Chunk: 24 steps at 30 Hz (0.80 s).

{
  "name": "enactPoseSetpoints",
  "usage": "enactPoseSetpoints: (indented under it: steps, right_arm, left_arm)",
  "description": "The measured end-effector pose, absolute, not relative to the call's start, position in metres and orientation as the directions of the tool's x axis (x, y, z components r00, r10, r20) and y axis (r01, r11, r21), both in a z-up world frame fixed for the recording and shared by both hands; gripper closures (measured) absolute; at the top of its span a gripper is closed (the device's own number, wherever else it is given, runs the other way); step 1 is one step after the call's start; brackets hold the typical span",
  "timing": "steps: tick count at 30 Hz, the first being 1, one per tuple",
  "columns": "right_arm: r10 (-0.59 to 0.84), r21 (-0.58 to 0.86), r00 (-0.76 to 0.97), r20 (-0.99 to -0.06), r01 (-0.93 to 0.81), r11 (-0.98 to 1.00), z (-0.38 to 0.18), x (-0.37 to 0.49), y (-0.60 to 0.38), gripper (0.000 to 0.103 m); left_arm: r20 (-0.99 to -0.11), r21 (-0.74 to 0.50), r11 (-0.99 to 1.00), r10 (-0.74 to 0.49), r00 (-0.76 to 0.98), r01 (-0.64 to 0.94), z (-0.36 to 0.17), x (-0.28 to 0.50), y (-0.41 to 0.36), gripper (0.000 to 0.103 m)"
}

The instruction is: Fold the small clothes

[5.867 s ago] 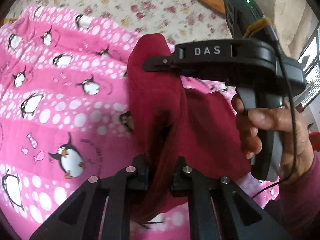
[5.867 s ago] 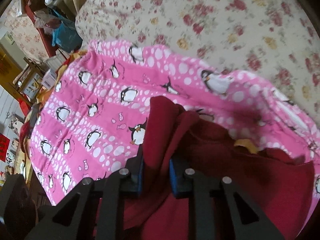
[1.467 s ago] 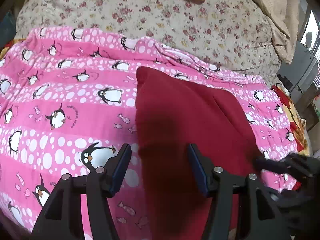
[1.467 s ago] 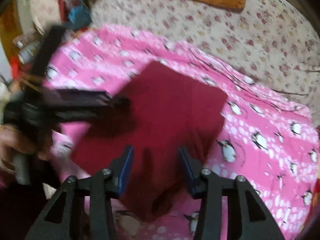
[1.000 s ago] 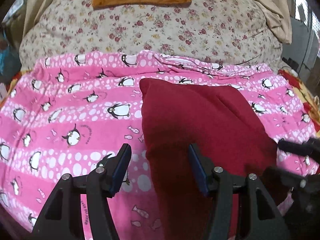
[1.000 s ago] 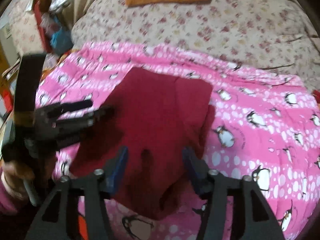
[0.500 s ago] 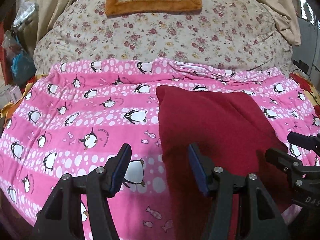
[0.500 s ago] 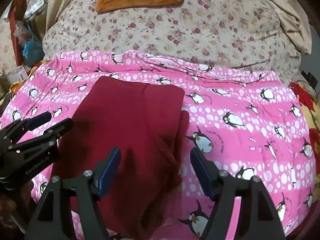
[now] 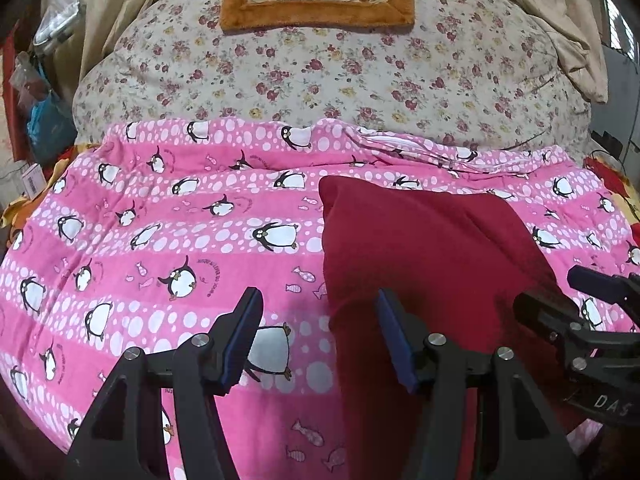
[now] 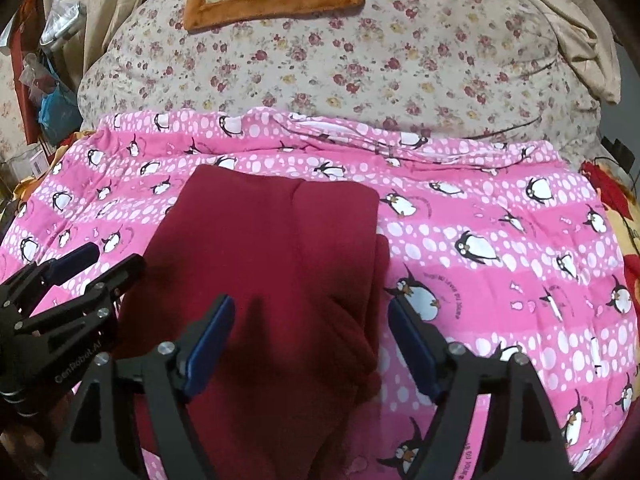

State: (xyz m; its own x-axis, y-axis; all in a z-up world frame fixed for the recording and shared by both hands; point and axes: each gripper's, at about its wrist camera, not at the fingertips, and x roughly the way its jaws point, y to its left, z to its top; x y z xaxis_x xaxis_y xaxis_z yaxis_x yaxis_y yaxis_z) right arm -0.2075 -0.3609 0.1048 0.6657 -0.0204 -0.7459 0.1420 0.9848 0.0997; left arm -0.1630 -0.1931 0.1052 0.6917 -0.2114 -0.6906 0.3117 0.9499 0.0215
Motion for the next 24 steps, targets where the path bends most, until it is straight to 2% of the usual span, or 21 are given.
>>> enactPoseSetpoints:
  steps: [24]
  right_arm:
    - [0.001, 0.134, 0.651, -0.759, 0.154, 0.979, 0.0944, -0.2004, -0.3563, 0.021]
  left_arm:
    - [-0.697, -0.005, 0.956, -0.214, 0.685, 0.294, 0.1011, -0.1577, -0.1907, 0.065]
